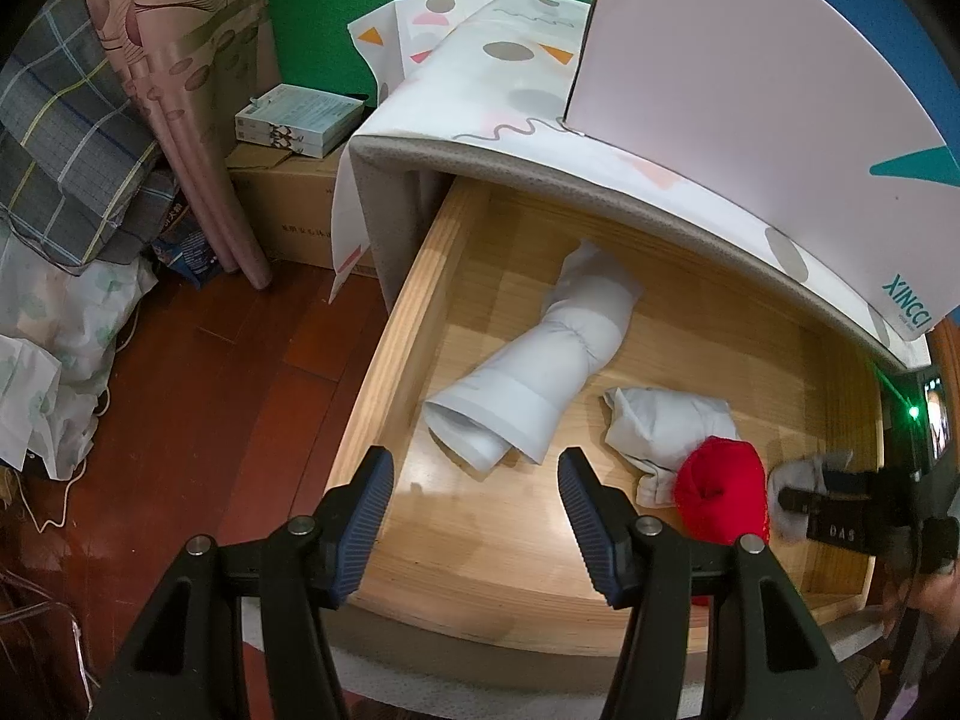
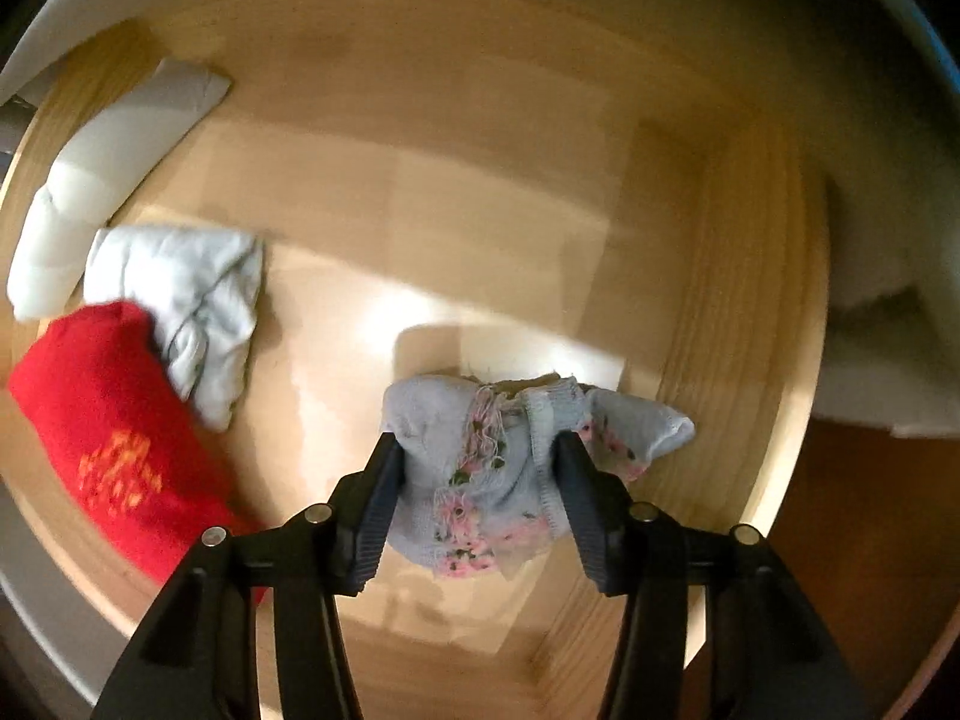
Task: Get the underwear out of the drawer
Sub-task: 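Return the right tool to the drawer and grasp the light blue floral underwear, then move the left tool onto the long white rolled bundle and close on it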
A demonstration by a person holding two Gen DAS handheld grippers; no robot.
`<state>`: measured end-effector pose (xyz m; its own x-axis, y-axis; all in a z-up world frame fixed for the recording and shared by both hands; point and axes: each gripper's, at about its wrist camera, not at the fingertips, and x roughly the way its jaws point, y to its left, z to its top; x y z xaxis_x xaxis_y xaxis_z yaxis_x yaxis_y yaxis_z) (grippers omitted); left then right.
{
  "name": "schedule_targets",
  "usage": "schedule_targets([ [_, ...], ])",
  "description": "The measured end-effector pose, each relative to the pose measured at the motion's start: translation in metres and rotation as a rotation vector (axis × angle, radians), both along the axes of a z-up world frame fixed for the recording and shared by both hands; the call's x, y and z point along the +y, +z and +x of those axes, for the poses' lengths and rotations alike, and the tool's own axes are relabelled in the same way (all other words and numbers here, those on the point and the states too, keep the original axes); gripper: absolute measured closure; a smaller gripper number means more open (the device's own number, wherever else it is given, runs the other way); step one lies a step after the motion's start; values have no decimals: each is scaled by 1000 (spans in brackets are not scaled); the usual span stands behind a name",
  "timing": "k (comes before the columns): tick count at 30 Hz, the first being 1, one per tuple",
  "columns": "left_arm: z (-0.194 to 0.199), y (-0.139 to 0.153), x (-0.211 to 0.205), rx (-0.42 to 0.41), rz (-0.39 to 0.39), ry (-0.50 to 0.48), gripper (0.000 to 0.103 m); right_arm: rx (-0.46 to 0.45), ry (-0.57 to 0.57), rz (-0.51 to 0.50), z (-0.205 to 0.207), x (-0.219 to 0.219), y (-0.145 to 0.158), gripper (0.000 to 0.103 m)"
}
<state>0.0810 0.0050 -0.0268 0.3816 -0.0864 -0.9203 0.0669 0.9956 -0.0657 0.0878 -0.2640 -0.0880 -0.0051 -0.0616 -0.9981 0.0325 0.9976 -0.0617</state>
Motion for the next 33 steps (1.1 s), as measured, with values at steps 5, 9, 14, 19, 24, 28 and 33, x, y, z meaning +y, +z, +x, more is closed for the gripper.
schedule_targets([
  [5,1,-1,1,3,-5,3,44,74,-16,12,-12,4,-3,55],
  [9,2,-3,1,15,-8,1,44,121,-31,18,-20,8,-7,54],
  [14,3,-6,3,29,-15,2,44,166,-51,17,-33,13,-9,55],
  [19,4,-8,3,46,-28,-10,44,169,-87,20,-63,9,-12,57],
  [24,9,-10,-1,62,-58,-58,44,144,-93,15,-73,3,-12,57],
  [28,20,-14,-9,82,-57,-116,44,141,-90,15,-68,9,-12,57],
  [33,34,-10,-29,26,54,-225,44,136,-86,18,-64,5,-8,57],
])
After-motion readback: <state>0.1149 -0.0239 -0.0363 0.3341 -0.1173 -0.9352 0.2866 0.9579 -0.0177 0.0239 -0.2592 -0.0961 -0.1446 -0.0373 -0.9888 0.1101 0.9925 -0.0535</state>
